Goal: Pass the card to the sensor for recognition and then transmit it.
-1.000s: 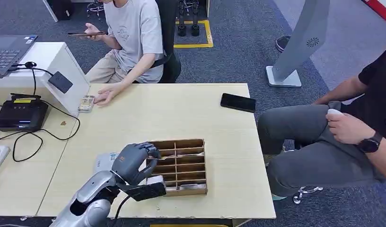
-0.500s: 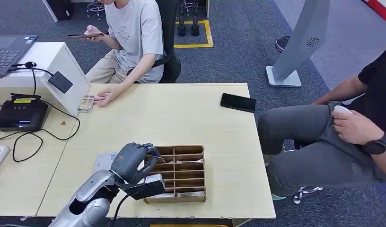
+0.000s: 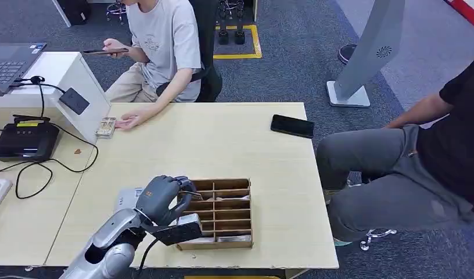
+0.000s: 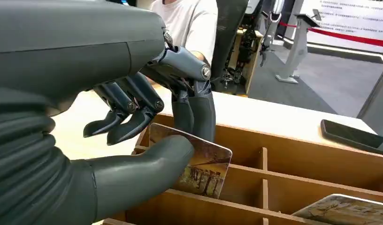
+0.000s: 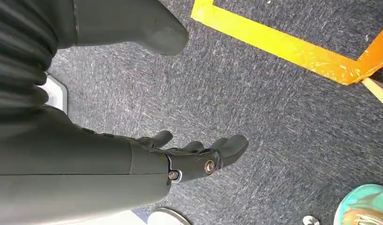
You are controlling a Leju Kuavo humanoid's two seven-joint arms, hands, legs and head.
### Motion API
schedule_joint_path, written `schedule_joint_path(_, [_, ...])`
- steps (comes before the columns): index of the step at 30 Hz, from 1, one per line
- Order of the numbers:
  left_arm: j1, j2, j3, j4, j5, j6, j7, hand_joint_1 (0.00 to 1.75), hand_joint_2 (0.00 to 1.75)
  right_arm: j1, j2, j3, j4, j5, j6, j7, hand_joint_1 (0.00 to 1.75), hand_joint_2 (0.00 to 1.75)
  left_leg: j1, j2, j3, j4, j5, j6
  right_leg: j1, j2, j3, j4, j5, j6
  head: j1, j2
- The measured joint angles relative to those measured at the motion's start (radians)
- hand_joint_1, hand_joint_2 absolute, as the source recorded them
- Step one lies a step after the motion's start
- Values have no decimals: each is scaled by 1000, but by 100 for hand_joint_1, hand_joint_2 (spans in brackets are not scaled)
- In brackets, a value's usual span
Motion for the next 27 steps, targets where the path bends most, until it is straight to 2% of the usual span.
schedule_joint_path(10, [1, 0, 1, 0, 17, -5, -4, 175, 175, 0, 0, 0, 1, 0, -1, 2, 0, 175, 0, 0, 0, 0, 0, 0, 0, 0, 0, 0, 0, 0, 0, 0])
schedule_joint_path(15, [3, 2, 20, -3, 90, 2, -35, 175, 175, -1, 0, 0, 5, 0, -3, -1, 0, 175, 0, 0, 0, 0, 0, 0, 0, 0, 0, 0, 0, 0, 0, 0])
schedule_joint_path(18, [-3, 13, 57, -47, 171, 18, -75, 175, 175, 0, 0, 0, 8, -1, -7, -11, 0, 175, 0, 0, 0, 0, 0, 0, 0, 0, 0, 0, 0, 0, 0, 0])
schedule_joint_path(19, [-13, 21, 72, -71, 187, 40, -96, 175, 175, 0, -1, 0, 9, -3, -8, -15, 0, 175, 0, 0, 0, 0, 0, 0, 0, 0, 0, 1, 0, 0, 0, 0])
schedule_joint_path(21, [-52, 80, 117, -167, 262, 83, -110, 175, 175, 1, -1, -6, 10, -5, -8, -22, 0, 175, 1, 0, -1, 0, 1, -1, 2, 0, -1, 1, 0, -1, 0, 0])
schedule_joint_path(23, [-92, 126, 190, -255, 300, 43, -111, 175, 175, 2, -1, -15, 11, -5, -8, -27, 0, 175, 1, 0, 0, 0, 1, -1, 2, 0, -1, 1, 0, -1, -1, 0])
schedule_joint_path(27, [-94, 148, 254, -331, 283, 21, -132, 175, 175, 2, -1, -27, 14, -5, -8, -32, 0, 175, 1, 0, -1, 0, 1, -1, 2, 0, -1, 1, 0, -1, 0, 0])
